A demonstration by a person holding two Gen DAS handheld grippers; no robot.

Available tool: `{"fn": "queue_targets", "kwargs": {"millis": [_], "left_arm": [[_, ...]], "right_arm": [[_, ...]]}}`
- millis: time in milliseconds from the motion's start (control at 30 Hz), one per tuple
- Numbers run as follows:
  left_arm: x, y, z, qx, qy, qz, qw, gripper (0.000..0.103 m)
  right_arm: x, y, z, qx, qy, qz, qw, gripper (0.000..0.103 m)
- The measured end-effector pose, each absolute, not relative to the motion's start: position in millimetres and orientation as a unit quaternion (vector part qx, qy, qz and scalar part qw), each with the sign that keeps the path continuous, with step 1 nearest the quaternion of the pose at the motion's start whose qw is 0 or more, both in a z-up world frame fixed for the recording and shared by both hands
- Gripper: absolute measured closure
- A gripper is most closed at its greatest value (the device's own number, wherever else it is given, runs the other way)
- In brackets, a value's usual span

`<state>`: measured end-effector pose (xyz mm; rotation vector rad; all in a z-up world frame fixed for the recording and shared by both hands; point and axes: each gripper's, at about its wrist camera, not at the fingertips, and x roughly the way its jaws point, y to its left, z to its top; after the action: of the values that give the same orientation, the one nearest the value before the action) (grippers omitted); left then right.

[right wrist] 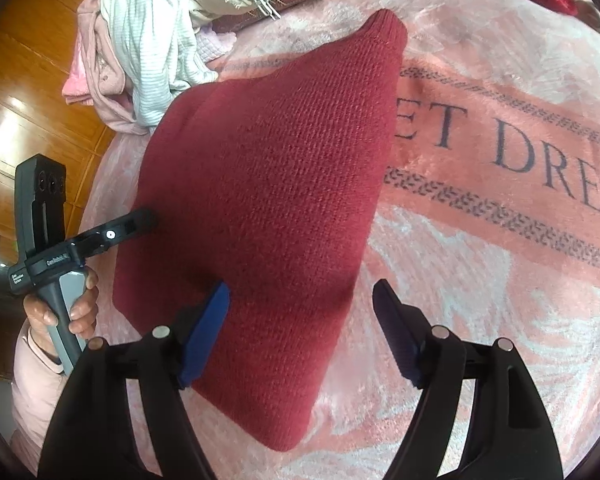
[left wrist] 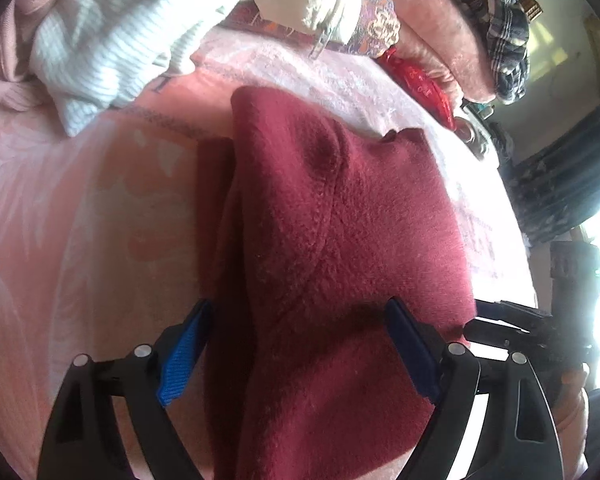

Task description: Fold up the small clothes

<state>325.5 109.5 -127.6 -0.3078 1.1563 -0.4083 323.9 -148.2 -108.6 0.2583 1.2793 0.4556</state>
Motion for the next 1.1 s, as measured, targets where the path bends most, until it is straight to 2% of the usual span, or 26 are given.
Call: {"fn": "queue_targets", "kwargs": {"millis": [400,500,667,767,833,900,1100], "left_arm": [[328.6,109.0,-145.4,-0.133,0.547,-0.194,0.803,0.009],[328.4,109.5,-149.5,-0.139,0.553,-0.190,0.799,0.003],[328.8,111.5,-151.7,-0.146,0.559,-0.194,0.793,0.005],[324.5,109.1,-147.5,-0.148,0.546,-0.208,0.798,0.023],[322.4,107.7,-143.3,-0.147,0.541,-0.214,0.800,0.042],[319.6,106.8,-139.0,-0.149,0.533,-0.220,0.803,0.053],[313.5,113.0,-133.0,-0.177,0.514,-0.216,0.811,0.065]], "right_arm": [[333.4,-136.1,-119.0,0.120,0.592,0.215,0.767,0.028],[334.5,-135.3,-122.3,0.128,0.592,0.214,0.767,0.028],[335.0,-135.2,-125.2,0.137,0.585,0.219,0.769,0.035],[333.9,-138.2,-122.7,0.142,0.577,0.225,0.772,0.051],[332.4,-141.9,-120.9,0.149,0.573,0.230,0.772,0.057],[330.6,-147.2,-118.3,0.164,0.567,0.235,0.772,0.061],[325.3,-151.2,-104.1,0.172,0.552,0.249,0.777,0.067]]}}
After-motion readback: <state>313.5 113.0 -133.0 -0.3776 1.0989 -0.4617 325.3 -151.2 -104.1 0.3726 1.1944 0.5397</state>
